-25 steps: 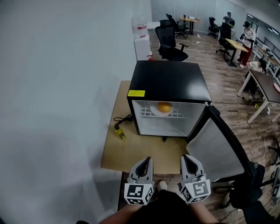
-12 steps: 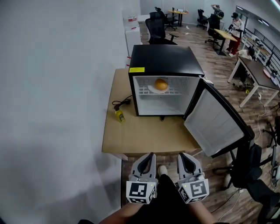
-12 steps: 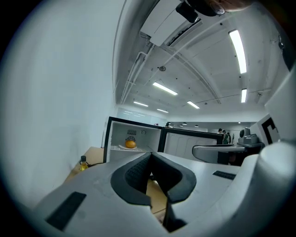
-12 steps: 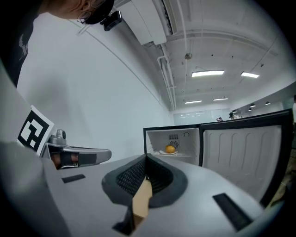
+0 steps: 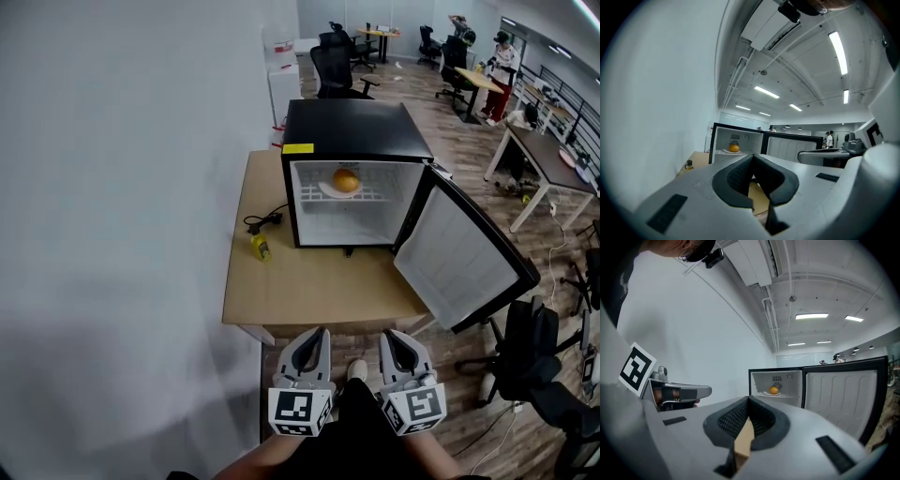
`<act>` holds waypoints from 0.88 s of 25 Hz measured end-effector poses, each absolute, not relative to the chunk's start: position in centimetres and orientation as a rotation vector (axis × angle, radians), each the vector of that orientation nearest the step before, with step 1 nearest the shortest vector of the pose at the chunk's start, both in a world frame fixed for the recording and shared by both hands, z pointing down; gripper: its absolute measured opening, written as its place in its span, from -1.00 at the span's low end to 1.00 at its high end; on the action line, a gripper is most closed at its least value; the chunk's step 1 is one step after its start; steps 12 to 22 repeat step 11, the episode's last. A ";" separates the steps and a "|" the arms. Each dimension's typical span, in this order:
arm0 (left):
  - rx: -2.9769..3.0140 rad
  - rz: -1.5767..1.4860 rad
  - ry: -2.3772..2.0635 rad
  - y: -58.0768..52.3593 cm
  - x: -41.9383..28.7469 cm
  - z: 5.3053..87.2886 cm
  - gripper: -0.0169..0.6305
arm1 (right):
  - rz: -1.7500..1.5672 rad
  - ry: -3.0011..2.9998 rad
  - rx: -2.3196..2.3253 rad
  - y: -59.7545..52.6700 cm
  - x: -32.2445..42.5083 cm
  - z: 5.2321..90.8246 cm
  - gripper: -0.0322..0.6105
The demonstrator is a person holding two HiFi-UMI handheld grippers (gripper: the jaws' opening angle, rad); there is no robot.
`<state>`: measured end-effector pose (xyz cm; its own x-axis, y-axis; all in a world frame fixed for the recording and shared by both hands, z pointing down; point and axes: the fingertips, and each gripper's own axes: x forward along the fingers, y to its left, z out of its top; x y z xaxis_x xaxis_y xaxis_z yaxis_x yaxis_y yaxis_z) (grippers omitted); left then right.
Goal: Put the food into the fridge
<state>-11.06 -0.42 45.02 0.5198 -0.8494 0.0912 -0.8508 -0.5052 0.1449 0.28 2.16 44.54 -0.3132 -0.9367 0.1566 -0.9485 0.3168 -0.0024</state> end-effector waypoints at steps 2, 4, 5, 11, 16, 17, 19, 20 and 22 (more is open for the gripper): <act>2.593 0.006 -1.465 -0.6 -11.0 44.7 -0.91 | 0.133 -2.450 1.761 1.9 0.3 44.2 -0.71; 2.600 0.006 -1.469 -0.9 -10.7 44.4 -0.91 | 0.129 -2.454 1.766 1.7 0.5 43.9 -0.71; 2.602 0.007 -1.470 -1.0 -10.6 44.3 -0.91 | 0.128 -2.457 1.765 1.5 0.6 43.8 -0.71; 2.613 0.003 -1.462 -1.6 -9.5 43.5 -0.91 | 0.116 -2.464 1.772 1.1 1.5 43.0 -0.71; 2.613 0.003 -1.462 -1.6 -9.5 43.5 -0.91 | 0.116 -2.464 1.772 1.1 1.5 43.0 -0.71; 2.613 0.003 -1.462 -1.6 -9.5 43.5 -0.91 | 0.116 -2.464 1.772 1.1 1.5 43.0 -0.71; 2.613 0.003 -1.462 -1.6 -9.5 43.5 -0.91 | 0.116 -2.464 1.772 1.1 1.5 43.0 -0.71; 2.613 0.003 -1.462 -1.6 -9.5 43.5 -0.91 | 0.116 -2.464 1.772 1.1 1.5 43.0 -0.71; 2.613 0.003 -1.462 -1.6 -9.5 43.5 -0.91 | 0.116 -2.464 1.772 1.1 1.5 43.0 -0.71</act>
